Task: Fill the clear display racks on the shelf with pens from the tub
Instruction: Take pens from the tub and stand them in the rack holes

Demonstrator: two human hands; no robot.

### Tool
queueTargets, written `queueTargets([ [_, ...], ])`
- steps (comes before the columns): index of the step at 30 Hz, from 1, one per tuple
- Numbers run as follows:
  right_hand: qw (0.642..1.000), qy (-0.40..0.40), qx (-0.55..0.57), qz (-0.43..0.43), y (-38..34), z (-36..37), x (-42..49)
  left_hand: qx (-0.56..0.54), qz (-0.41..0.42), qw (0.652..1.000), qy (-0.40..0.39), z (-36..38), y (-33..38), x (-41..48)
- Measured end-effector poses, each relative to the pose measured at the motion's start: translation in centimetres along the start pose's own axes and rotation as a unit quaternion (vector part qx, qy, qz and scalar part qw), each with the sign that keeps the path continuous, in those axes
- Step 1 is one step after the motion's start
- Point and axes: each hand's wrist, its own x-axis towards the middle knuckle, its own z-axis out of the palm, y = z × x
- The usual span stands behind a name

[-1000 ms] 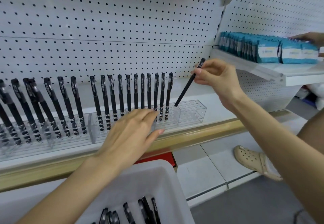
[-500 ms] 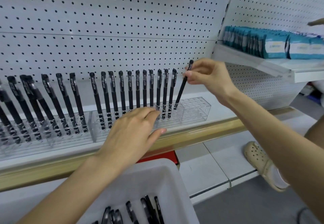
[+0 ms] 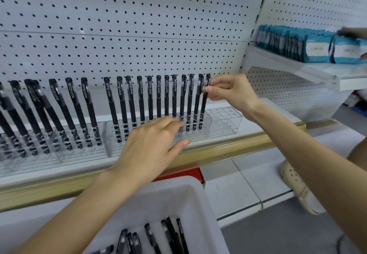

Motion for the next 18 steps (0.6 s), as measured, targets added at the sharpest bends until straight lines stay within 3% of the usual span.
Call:
queueTargets([
  [10, 0.996, -0.008, -0.083, 0.032, -0.9, -0.6, -1.7, -0.016, 0.022, 1.0, 0.009, -1.5, 0.3, -0.3],
  [18, 0.934, -0.051, -0.354, 0.004, -3.8, -1.3, -5.6, 0.013, 0.026, 0.999, -0.023, -4.6, 0.2, -3.4],
])
